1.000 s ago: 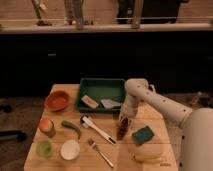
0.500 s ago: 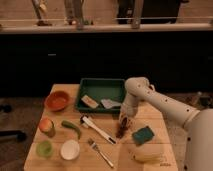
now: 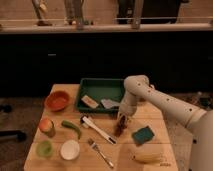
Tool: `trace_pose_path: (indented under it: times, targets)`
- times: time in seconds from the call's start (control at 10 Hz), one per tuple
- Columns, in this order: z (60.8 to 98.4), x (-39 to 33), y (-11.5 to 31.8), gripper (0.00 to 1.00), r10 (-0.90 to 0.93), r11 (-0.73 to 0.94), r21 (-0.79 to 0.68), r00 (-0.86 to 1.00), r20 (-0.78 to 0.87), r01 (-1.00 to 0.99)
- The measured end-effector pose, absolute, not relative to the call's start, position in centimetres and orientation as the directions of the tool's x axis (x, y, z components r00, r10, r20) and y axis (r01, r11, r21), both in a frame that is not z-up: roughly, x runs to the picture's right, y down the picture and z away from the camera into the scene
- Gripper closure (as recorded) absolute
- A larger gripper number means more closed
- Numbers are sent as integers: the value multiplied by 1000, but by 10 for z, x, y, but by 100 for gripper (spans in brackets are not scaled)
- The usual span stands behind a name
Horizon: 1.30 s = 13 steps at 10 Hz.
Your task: Place grapes in plastic cup
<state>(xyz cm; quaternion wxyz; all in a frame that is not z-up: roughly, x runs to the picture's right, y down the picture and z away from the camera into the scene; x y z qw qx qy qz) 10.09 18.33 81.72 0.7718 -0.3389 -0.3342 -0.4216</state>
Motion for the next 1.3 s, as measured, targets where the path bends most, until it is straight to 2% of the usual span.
trace_pose_path:
  times: [0.3, 0.6, 1.3]
  targets:
    - [802, 86, 167, 100, -436, 442, -271, 469, 768, 855]
    - [780, 52, 144, 100, -466, 453, -238, 456, 758, 859]
    - [750, -9, 134, 100, -452, 554, -174, 470, 758, 814]
